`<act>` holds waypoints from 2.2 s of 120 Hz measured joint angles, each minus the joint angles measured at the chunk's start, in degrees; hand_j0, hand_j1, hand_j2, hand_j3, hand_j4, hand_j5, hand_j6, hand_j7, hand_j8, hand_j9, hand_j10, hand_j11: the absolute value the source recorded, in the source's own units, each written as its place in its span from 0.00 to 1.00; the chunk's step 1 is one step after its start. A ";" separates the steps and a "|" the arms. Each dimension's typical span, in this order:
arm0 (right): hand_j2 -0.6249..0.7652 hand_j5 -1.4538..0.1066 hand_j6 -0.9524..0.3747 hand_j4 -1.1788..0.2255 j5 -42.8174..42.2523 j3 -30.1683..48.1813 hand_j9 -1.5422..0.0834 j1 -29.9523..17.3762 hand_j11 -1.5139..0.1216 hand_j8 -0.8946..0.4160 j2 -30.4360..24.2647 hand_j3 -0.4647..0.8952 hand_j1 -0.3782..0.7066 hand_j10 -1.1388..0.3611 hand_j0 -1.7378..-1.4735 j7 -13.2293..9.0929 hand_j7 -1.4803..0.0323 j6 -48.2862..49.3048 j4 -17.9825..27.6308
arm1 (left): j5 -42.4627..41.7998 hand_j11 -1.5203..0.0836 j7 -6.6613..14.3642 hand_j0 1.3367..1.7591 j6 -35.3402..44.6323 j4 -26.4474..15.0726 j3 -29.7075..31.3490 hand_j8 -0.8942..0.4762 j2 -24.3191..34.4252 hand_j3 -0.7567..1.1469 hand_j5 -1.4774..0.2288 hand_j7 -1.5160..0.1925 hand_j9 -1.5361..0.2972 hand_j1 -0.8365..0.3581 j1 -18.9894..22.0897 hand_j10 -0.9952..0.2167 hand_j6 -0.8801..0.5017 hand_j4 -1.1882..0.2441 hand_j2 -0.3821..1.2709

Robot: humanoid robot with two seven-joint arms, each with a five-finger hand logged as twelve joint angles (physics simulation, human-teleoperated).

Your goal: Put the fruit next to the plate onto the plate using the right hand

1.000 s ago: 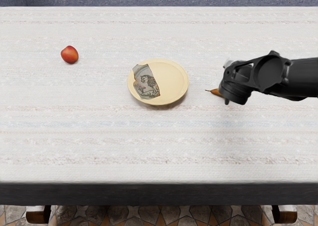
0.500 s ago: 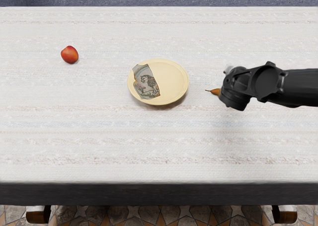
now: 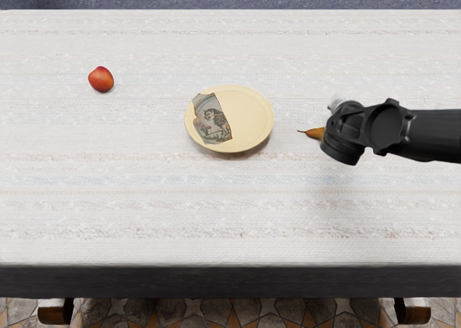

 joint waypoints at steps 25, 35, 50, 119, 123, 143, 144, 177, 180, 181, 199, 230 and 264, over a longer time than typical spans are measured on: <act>0.40 0.62 0.44 0.58 -0.09 1.61 0.65 -0.33 0.63 0.40 -0.04 0.34 0.43 0.51 0.30 0.00 0.66 0.15 -0.07 | 0.00 0.95 0.00 0.76 0.00 0.01 0.00 0.65 0.00 0.40 0.86 0.89 0.84 0.99 0.02 0.82 0.64 0.83 0.23; 0.39 0.60 0.42 0.56 -0.09 1.76 0.63 -0.36 0.61 0.38 -0.06 0.34 0.47 0.49 0.30 0.00 0.64 0.16 -0.08 | -0.01 0.95 0.00 0.76 0.00 0.01 0.00 0.65 0.00 0.40 0.86 0.89 0.84 0.99 -0.01 0.82 0.64 0.83 0.23; 0.39 0.57 0.39 0.53 -0.14 1.85 0.60 -0.76 0.58 0.35 -0.08 0.34 0.50 0.47 0.30 0.00 0.61 0.17 -0.19 | -0.01 0.95 0.00 0.76 0.00 0.01 0.00 0.65 0.00 0.40 0.86 0.89 0.84 0.99 0.00 0.82 0.64 0.83 0.23; 0.56 0.22 0.39 0.39 -0.55 8.94 0.26 -2.31 0.22 0.40 -2.39 0.34 0.63 0.36 0.35 -0.03 0.27 2.20 -0.87 | -0.01 0.95 0.00 0.76 0.00 -0.01 0.00 0.65 0.00 0.40 0.86 0.89 0.84 0.99 0.06 0.82 0.64 0.83 0.23; 0.55 0.21 0.40 0.40 -0.57 10.63 0.26 -2.33 0.21 0.40 -3.21 0.34 0.62 0.37 0.35 -0.03 0.26 3.11 -0.87 | 0.00 0.95 0.00 0.76 0.00 -0.01 0.00 0.65 0.00 0.40 0.86 0.89 0.84 0.99 0.00 0.82 0.64 0.83 0.23; 0.56 0.19 0.43 0.39 -0.46 22.23 0.24 -2.35 0.19 0.43 -9.09 0.34 0.65 0.37 0.35 -0.05 0.24 13.45 -0.62 | 0.00 0.95 0.00 0.76 0.00 -0.01 0.00 0.65 0.00 0.40 0.86 0.89 0.84 0.99 0.00 0.82 0.64 0.83 0.23; 0.55 0.19 0.43 0.39 -0.43 22.79 0.24 -2.35 0.19 0.44 -9.37 0.34 0.66 0.37 0.35 -0.05 0.24 13.98 -0.59 | 0.00 0.95 0.00 0.76 0.00 -0.01 0.00 0.65 0.00 0.40 0.86 0.89 0.84 0.99 -0.01 0.82 0.64 0.83 0.23; 0.64 0.18 0.42 0.28 0.15 31.02 0.23 1.63 0.19 0.45 -7.83 0.34 0.73 0.33 0.35 -0.03 0.23 19.79 -0.33 | -0.01 0.95 0.00 0.76 0.00 -0.01 0.00 0.65 0.00 0.40 0.86 0.89 0.84 0.99 -0.01 0.82 0.64 0.83 0.23; 0.65 0.18 0.43 0.27 0.18 31.42 0.23 2.30 0.19 0.45 -7.09 0.34 0.73 0.33 0.35 -0.03 0.23 19.82 -0.39 | 0.00 0.95 0.00 0.76 0.00 0.00 0.00 0.65 0.00 0.40 0.86 0.89 0.84 0.99 0.05 0.82 0.64 0.83 0.23; 0.65 0.18 0.43 0.27 0.19 31.58 0.23 2.51 0.19 0.45 -6.83 0.34 0.73 0.33 0.35 -0.03 0.23 19.84 -0.42 | 0.00 0.95 0.00 0.76 0.00 0.00 0.00 0.65 0.00 0.40 0.86 0.89 0.84 0.99 0.02 0.82 0.64 0.83 0.23; 0.66 0.17 0.43 0.25 0.13 33.43 0.23 4.94 0.19 0.46 -0.95 0.34 0.74 0.34 0.35 -0.03 0.23 19.75 -3.14 | -0.01 0.95 0.00 0.76 0.00 0.00 0.00 0.65 0.00 0.40 0.86 0.89 0.84 0.99 0.05 0.82 0.64 0.83 0.23; 0.70 0.18 0.42 0.24 -1.76 33.95 0.23 3.02 0.19 0.45 4.29 0.34 0.75 0.30 0.35 -0.05 0.23 19.47 -8.51 | -0.02 0.95 0.00 0.76 0.00 0.01 0.01 0.65 0.00 0.40 0.86 0.89 0.84 0.99 -0.01 0.82 0.64 0.83 0.23; 0.57 0.44 0.46 0.44 -4.69 33.92 0.48 -0.70 0.45 0.50 4.91 0.34 0.52 0.36 0.33 -0.03 0.49 19.13 -10.24 | -0.01 0.95 0.00 0.76 0.00 0.01 0.00 0.65 0.00 0.40 0.86 0.89 0.84 0.99 0.02 0.82 0.64 0.83 0.23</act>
